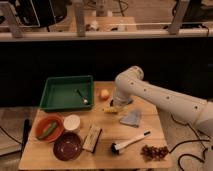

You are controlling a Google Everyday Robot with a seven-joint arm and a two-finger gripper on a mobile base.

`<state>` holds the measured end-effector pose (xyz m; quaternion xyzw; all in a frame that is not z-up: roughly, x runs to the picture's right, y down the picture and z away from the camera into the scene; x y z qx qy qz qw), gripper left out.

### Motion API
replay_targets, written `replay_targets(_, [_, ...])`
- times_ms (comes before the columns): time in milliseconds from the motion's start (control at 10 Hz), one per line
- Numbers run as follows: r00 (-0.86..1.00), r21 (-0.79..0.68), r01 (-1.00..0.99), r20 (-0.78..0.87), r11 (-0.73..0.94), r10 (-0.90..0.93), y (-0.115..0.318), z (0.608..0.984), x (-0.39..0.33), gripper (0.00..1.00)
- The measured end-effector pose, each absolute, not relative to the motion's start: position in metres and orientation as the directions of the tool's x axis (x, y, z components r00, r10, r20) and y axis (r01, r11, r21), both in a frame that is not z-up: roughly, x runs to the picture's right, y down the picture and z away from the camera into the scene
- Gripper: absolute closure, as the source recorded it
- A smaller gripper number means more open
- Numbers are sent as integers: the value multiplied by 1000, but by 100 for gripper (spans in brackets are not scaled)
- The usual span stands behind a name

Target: Place banana in table surface

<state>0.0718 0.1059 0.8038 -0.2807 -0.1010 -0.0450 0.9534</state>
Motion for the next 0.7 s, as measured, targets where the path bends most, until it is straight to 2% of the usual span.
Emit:
replay_targets(300, [980, -493, 164, 180, 855, -84, 89, 797, 61, 99])
replay_targets(500, [981, -449, 192, 124, 873, -152, 58, 781, 48, 99])
replay_targets(700, [977, -426, 212, 104, 880, -185, 46, 775, 40, 99])
